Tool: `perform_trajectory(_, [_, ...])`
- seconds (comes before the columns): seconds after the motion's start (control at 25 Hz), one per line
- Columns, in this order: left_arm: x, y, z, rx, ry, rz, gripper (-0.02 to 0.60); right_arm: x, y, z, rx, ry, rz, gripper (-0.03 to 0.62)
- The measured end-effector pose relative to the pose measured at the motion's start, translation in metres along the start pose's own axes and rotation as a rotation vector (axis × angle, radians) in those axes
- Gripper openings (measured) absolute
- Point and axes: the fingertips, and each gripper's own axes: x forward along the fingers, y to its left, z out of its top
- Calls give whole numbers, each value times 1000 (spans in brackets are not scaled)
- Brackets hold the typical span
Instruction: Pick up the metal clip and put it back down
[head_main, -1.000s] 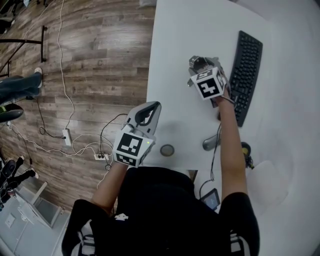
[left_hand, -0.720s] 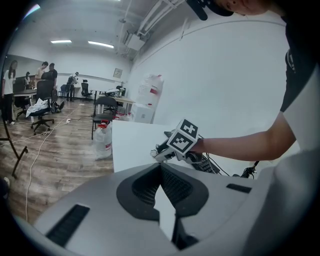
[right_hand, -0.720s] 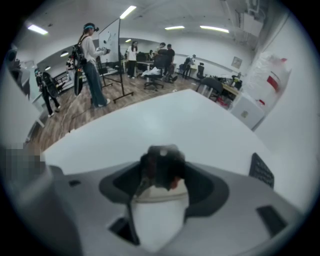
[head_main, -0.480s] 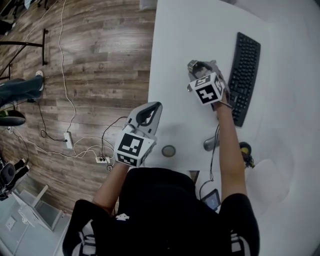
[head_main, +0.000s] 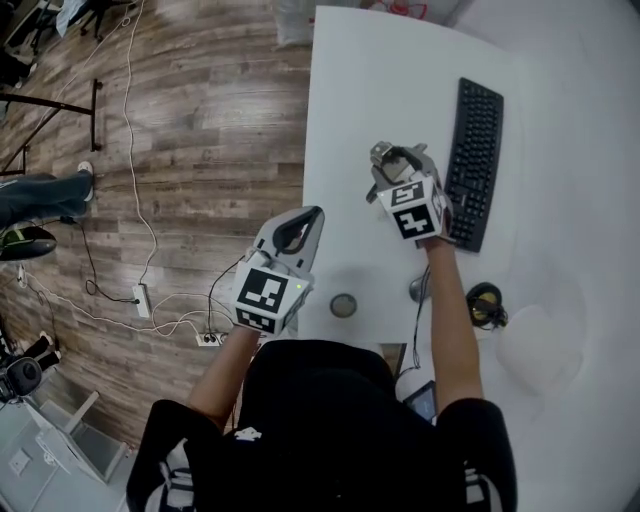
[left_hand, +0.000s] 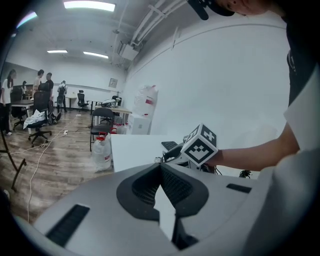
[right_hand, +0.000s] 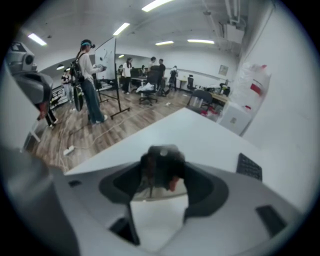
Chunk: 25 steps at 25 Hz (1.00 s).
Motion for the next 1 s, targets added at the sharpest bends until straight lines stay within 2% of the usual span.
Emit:
perform_trajectory(0.12, [-11,-5,7,28,-23,-11,25,-28,14,7,24,-55,-17,285])
perform_trajectory(0.32, [-27,-15,20,64,-54,-39,25,-78,32,25,139,-164,3,285])
perform_trajectory(0.48, [-39,-29,30,110,-79,-66,25,-118,43,31,153,-214,-40,285])
perform_trajectory(0.88, [-91,-33,75,191,-193,-58,25,-219,64,49,291,-385,-148,285])
perform_trajectory(1.0, [-109,-38,84,213,-228,-61,25,-246,70,51,304,-430,-194,285])
